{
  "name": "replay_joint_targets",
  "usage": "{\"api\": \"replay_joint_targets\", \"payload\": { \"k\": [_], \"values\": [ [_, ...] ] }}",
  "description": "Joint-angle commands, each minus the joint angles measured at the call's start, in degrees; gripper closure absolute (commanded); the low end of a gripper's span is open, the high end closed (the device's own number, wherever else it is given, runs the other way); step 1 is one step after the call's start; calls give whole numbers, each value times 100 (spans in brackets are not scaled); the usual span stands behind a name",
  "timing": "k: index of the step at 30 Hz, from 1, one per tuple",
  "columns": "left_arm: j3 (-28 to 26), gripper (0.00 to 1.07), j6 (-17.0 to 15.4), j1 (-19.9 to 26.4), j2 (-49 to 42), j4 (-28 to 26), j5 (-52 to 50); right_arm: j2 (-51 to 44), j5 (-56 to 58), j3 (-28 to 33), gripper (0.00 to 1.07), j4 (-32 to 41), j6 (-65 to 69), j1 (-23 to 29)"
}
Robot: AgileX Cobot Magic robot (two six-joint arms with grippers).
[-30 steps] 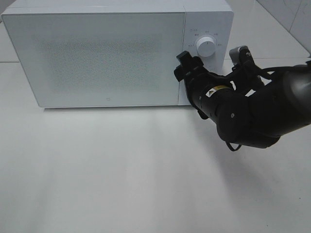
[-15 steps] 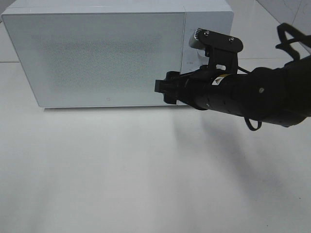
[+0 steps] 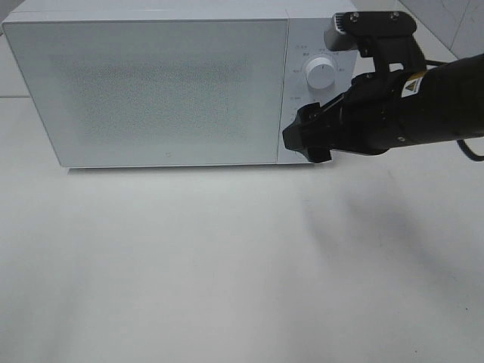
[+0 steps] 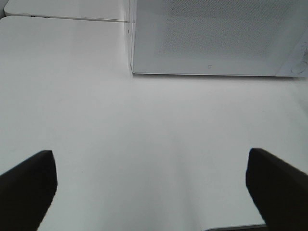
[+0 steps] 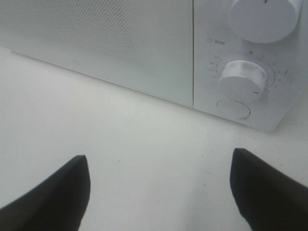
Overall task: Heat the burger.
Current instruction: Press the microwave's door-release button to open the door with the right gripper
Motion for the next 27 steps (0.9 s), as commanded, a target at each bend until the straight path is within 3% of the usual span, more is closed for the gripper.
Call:
{"api": "replay_joint_targets", "payload": {
  "k": [1,10,27],
  "values": [
    [23,7,-29,23,-109,6,-46,-435,688,-63,32,-418,212,-34],
    [23,7,-29,23,-109,6,-46,-1490,2939,-584,32,-865,550,-29],
    [23,7,-29,23,-109,6,-46,-3461,5455,-584,33,-819,527,-29]
  ]
}}
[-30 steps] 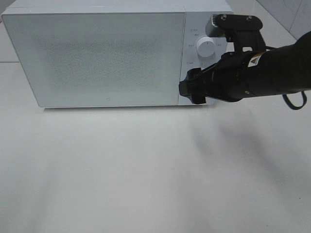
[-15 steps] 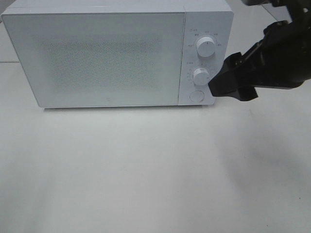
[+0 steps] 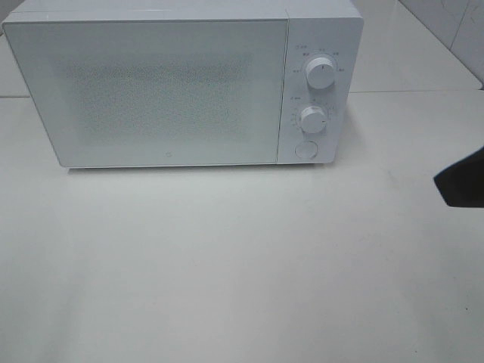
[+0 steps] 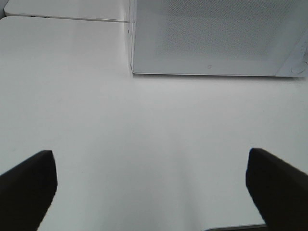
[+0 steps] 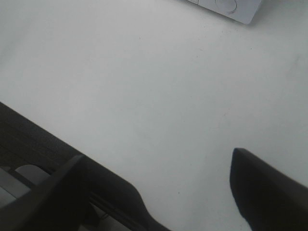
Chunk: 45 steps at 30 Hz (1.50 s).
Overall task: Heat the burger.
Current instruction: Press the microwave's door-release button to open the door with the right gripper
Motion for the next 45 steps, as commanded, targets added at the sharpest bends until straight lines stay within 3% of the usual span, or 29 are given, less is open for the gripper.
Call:
{"api": "replay_joint_targets", "payload": {
  "k": [1,18,20,22,23,30,38,45],
  "values": [
    [23,7,-29,23,-109,6,-46,-264,321,-11,33,6,6,-29],
    [23,7,-29,23,-109,6,-46,-2235,1203,-11,33,-46,-17,-97],
    [23,7,-29,23,-109,6,-46,-2704,1215,-11,33,-97,-17,-688],
    [23,7,-29,23,-109,6,-46,-2825,1215,-11,33,-132,-17,-837],
    [23,7,-29,23,-109,6,-46,-3105,1215,-11,33,-286,-17,-1157],
    [23,7,-29,23,-109,6,-46,-3971,1255,40,33,-470,17,-1604],
    [23,7,-29,23,-109,6,-46,-5151,1134,1008,33,-493,6,-1977],
    [23,7,-29,23,-74,0,-40,-5139,928,1719,33,-424,11,-2028]
  ]
}}
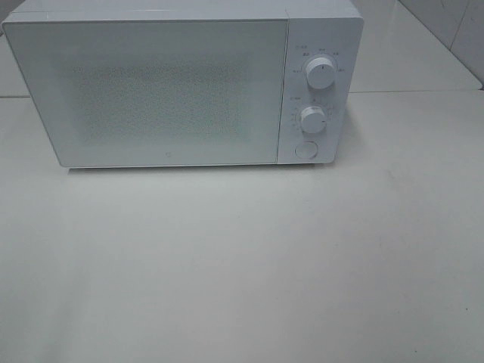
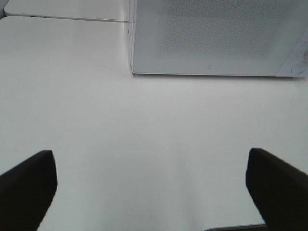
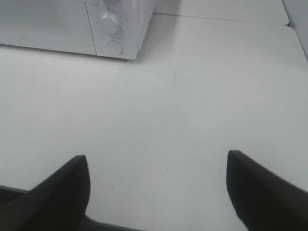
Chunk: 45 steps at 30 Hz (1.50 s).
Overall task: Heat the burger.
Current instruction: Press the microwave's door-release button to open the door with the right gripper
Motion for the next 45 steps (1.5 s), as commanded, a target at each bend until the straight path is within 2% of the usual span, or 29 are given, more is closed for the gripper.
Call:
{"api": "replay_joint_targets", "payload": {
  "k": [1,8,9,34,39,41,45],
  "values": [
    [23,7,-29,23,-57,-6,-40,-138,-212,292,33,0,11,-29],
    [23,7,-29,23,-46,6,-40,-138,-819,384,35,17,11,-29],
    [23,7,-29,23,-46,6,-40,-138,-1026,550,35,23,34,-29],
    [23,7,-29,23,-46,6,-40,-138,-1077,487,35,6,97,-23],
    [23,7,-29,23,-46,6,-40,-11,-1667,378,35,6,97,-23],
    [23,7,-29,23,-46,6,-40,281,-2320,441,35,-6,97,-23],
    [23,7,-29,23,-46,6,-40,561,-2876,533,35,-6,97,-23]
  ]
}}
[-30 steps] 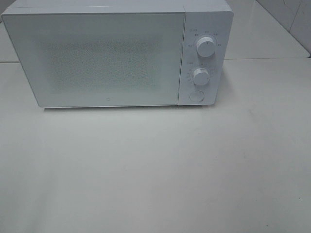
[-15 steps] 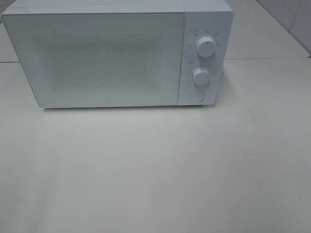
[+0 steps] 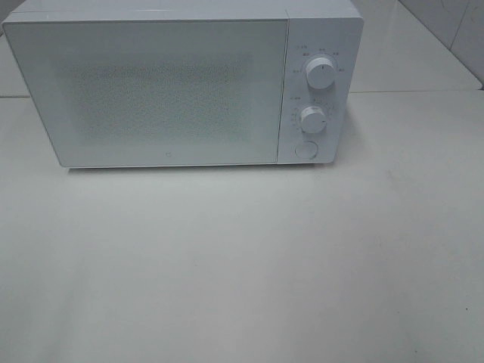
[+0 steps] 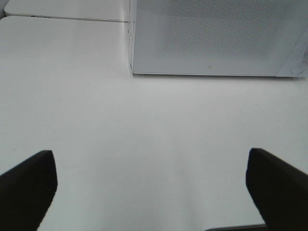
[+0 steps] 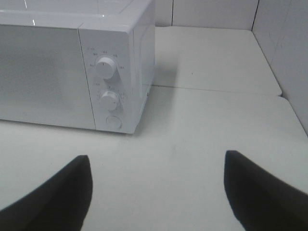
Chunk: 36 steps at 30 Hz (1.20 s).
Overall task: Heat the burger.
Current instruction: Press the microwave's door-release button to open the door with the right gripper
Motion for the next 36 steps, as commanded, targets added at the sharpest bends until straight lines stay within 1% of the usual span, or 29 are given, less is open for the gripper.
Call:
{"api": "replay_joint_targets", "payload": {
  "k": [1,2,3,4,6,7,8,10,11,13,15,16,17,18,20,21,23,24,25,27,28,29,31,33,34,36],
  "values": [
    [23,7,-29,23,-46,6,-40,309,-705,103,35,-6,46,-23],
    [23,7,-29,23,-46,6,-40,550,-1014,172,35,-6,46,-23],
    [23,7,-29,23,-46,6,-40,550,-1014,172,35,-6,46,-23],
    [23,7,-29,23,-46,6,-40,779,-1341,241,35,-6,46,-23],
    [23,7,-29,23,-46,6,-40,894,-1484,252,35,-6,46,-23],
    [23,7,-29,23,-46,6,-40,1140,-1742,275,35,-6,46,-23],
    [23,7,-29,23,-46,6,-40,1140,-1742,275,35,-6,46,-23],
    [23,7,-29,23,-46,6,-40,1570,-2149,275,36,-6,46,-23],
    [23,7,-29,23,-46,6,-40,1570,-2149,275,36,-6,46,-23],
    [23,7,-29,23,-46,6,-40,1988,-2607,275,36,-6,46,-23],
    [23,7,-29,23,-46,6,-40,2137,-2785,275,36,-6,46,-23],
    [23,7,-29,23,-46,6,-40,2406,-3128,275,36,-6,46,-23],
    [23,7,-29,23,-46,6,-40,2406,-3128,275,36,-6,46,-23],
    [23,7,-29,23,-46,6,-40,2716,-3432,275,36,-6,46,-23],
    [23,7,-29,23,-46,6,-40,2871,-3610,275,36,-6,46,-23],
    [23,7,-29,23,-46,6,-40,3151,-3942,275,36,-6,46,-23],
    [23,7,-29,23,-46,6,-40,3277,-4125,275,36,-6,46,-23],
    [23,7,-29,23,-46,6,-40,3587,-4492,275,36,-6,52,-23],
    [23,7,-29,23,-46,6,-40,3587,-4492,275,36,-6,52,-23],
    [23,7,-29,23,-46,6,-40,4039,-4939,275,36,-6,52,-23],
    [23,7,-29,23,-46,6,-40,4039,-4939,275,36,-6,52,-23],
    [23,7,-29,23,-46,6,-40,4372,-5277,275,36,-6,52,-23],
    [23,7,-29,23,-46,6,-40,4509,-5443,275,36,-6,52,-23],
    [23,7,-29,23,-46,6,-40,4996,-5907,275,36,-6,52,-23],
    [23,7,-29,23,-46,6,-40,4996,-5907,275,36,-6,52,-23],
    [23,7,-29,23,-46,6,-40,5523,-6434,298,36,-6,40,-23]
  ]
}}
